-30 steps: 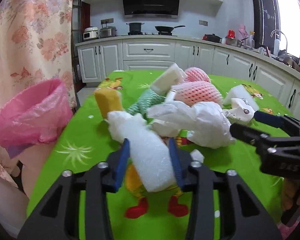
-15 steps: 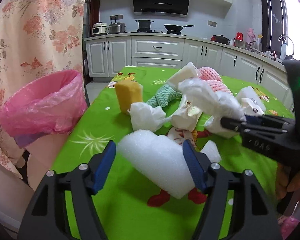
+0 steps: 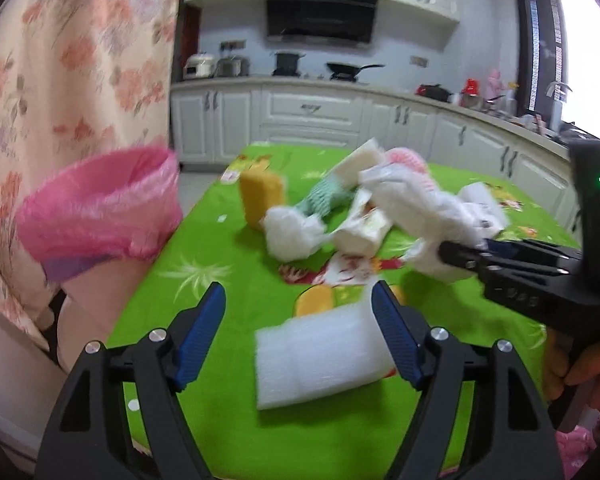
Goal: Collect trash
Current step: 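Return both tools to the table and grasp the white plastic bag with the right tool, then grasp the white foam strip with the left tool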
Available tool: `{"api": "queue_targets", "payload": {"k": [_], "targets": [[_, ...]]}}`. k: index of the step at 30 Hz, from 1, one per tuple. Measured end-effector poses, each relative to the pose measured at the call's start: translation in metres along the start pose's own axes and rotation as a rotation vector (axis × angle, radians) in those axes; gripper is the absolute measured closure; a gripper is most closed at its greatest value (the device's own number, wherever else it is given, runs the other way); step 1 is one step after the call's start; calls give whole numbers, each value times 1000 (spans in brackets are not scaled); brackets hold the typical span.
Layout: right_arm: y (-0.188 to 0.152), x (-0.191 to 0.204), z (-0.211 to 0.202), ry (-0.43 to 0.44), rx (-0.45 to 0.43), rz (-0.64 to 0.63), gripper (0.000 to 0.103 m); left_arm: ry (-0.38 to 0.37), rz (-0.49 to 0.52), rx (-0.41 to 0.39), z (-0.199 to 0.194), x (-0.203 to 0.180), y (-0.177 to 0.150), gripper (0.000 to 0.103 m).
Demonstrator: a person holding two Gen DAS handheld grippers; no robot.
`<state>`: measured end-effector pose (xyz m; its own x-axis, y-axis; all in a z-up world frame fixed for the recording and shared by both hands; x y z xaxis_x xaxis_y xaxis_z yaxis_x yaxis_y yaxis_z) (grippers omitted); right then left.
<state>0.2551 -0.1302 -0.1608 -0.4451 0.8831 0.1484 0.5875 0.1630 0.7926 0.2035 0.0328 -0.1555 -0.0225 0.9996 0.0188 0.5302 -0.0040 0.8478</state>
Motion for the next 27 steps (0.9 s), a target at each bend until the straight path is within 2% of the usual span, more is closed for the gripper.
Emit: {"api": "queue_targets", "payload": {"k": [3, 7, 13, 14, 16, 18, 20, 23, 27], "targets": [[-1, 2, -8, -7, -15, -6, 68, -48, 39, -12, -10, -16, -2, 30], [-6, -4, -24, -28, -34, 2, 68, -72, 63, 6, -7, -32, -13, 30], [-17, -14, -34, -49, -27, 24, 68, -38, 122, 6, 17, -45, -22, 31], [-18, -15, -35, -51, -27, 26, 68, -35, 135, 13, 21, -47, -25, 36], [-18, -15, -34, -53, -28, 27, 68, 3, 166, -14, 24, -46, -28, 53], [-20, -15, -34, -49, -26, 24, 68, -22, 172, -30, 21, -47, -26, 73], [-21, -14, -33, -43, -23, 20, 68, -18, 193, -62, 15, -49, -22, 88], [-21, -7, -31, -36, -20, 14, 68, -16, 207, -81, 9, -49, -19, 89], [-17, -1, -33, -29, -28, 2, 68, -9, 176, -86, 5, -40, -16, 89]]}}
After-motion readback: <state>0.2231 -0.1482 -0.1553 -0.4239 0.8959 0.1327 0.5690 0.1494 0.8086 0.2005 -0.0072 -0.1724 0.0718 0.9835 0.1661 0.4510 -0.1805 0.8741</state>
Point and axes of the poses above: each gripper's, at about its wrist camera, not at the fingertips, and z roughly the way its jaws point, x to its left, y to its top, the point moved 8 cm from there along z, roughly the way its jaws point, and after that the axes turned 7 degrees about y, right-handed, at the moved point
